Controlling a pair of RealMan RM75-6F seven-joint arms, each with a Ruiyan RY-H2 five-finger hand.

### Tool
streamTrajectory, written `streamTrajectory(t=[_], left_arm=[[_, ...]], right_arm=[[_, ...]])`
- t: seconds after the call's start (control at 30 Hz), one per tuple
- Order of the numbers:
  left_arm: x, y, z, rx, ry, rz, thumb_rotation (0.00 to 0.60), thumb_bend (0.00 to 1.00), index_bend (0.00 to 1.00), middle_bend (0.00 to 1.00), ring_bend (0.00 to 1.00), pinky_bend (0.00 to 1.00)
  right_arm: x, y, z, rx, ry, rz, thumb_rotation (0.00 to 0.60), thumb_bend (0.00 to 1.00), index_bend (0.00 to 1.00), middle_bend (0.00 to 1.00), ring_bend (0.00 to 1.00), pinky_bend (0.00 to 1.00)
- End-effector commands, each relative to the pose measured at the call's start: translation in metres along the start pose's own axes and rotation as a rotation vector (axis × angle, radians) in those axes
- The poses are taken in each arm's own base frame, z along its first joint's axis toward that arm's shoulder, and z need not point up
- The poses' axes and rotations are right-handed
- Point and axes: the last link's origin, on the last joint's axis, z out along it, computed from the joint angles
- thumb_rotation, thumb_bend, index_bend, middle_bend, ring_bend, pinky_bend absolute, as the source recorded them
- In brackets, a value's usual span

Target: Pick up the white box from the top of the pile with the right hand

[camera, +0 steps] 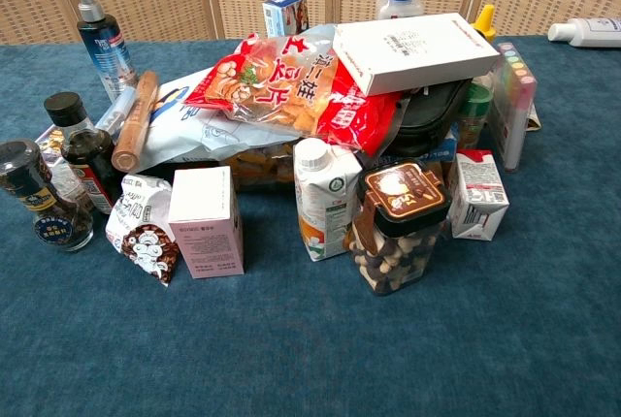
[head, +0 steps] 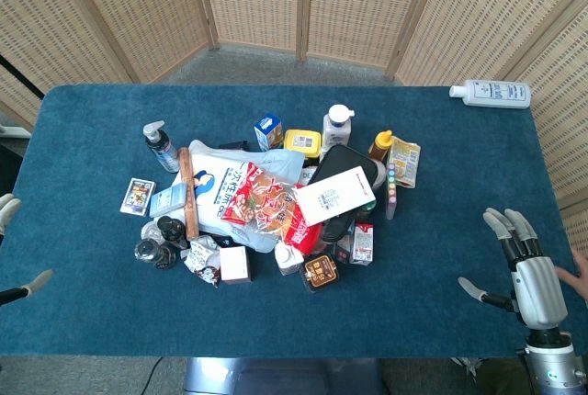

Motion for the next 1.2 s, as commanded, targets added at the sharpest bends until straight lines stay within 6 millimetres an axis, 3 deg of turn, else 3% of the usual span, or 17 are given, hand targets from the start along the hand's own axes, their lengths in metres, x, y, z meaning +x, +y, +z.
streamTrajectory(t=[0.03,0.23,0.4,0.77,1.2], left_arm=[[0.000,0.000,0.000,0.000,-0.002,0.000,0.600,0.00,0.00,0.00,0.00,0.00],[0.001,0.002,0.000,-0.009,0.002,-0.005,0.600,0.00,0.00,0.00,0.00,0.00],[0.003,0.002,0.001,-0.007,-0.012,-0.015,0.600,0.00,0.00,0.00,0.00,0.00],[0.008,-0.003,0.003,0.016,0.001,-0.026,0.600,0.00,0.00,0.00,0.00,0.00],[0.006,-0.006,0.007,0.022,-0.011,-0.039,0.600,0.00,0.00,0.00,0.00,0.00]], right_arm=[[-0.002,0.001,0.000,-0.001,-0.004,-0.005,0.600,0.00,0.00,0.00,0.00,0.00],[-0.001,0.006,0.009,0.000,0.001,-0.035,0.600,0.00,0.00,0.00,0.00,0.00],[-0.004,0.001,0.044,0.077,-0.060,-0.122,0.600,0.00,0.00,0.00,0.00,0.00],[-0.019,-0.039,0.122,0.260,-0.258,-0.337,0.600,0.00,0.00,0.00,0.00,0.00],[-0.040,-0.088,0.165,0.394,-0.327,-0.505,0.600,0.00,0.00,0.00,0.00,0.00]])
